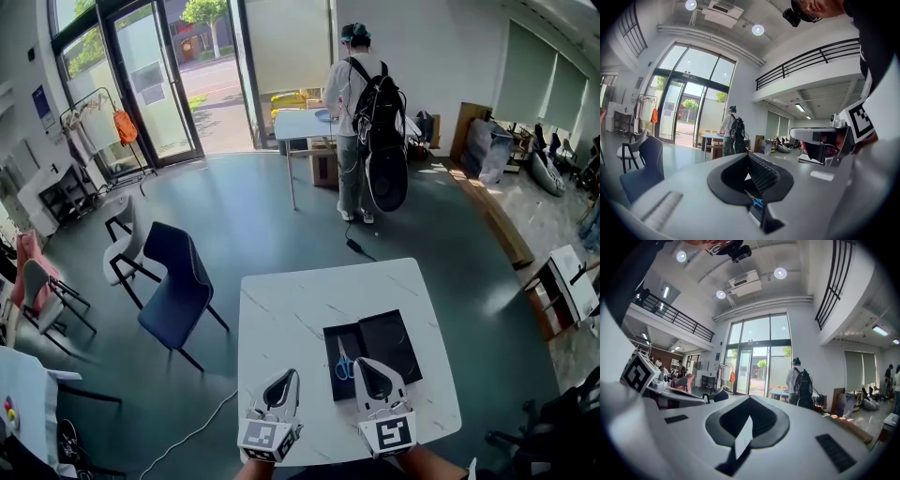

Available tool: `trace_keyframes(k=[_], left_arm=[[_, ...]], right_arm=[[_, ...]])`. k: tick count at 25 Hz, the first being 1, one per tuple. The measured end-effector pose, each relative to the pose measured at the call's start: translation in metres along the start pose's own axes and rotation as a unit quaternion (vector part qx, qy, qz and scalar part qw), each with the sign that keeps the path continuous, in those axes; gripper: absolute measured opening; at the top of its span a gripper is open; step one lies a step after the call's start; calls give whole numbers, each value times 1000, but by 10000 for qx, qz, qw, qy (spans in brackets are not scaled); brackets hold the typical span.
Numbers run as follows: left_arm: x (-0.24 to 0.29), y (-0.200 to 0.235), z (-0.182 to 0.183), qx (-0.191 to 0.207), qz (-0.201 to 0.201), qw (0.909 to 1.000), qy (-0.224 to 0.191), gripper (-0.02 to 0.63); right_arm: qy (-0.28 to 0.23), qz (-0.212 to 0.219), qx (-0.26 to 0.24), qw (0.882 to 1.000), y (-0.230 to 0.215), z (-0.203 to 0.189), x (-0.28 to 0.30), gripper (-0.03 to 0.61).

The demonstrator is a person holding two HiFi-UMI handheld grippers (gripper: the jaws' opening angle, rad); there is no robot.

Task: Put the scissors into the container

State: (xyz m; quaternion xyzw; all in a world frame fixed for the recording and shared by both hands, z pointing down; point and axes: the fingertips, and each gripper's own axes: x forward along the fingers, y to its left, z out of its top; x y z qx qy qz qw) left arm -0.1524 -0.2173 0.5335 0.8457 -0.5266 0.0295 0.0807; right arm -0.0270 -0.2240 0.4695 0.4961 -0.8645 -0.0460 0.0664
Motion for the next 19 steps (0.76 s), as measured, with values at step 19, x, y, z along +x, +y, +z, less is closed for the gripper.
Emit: trace_keyframes(k=[19], left_arm=[[7, -3, -2, 130, 28, 9999, 24, 9]], right_arm=[[31, 92, -70, 9999, -5, -7, 8, 5]])
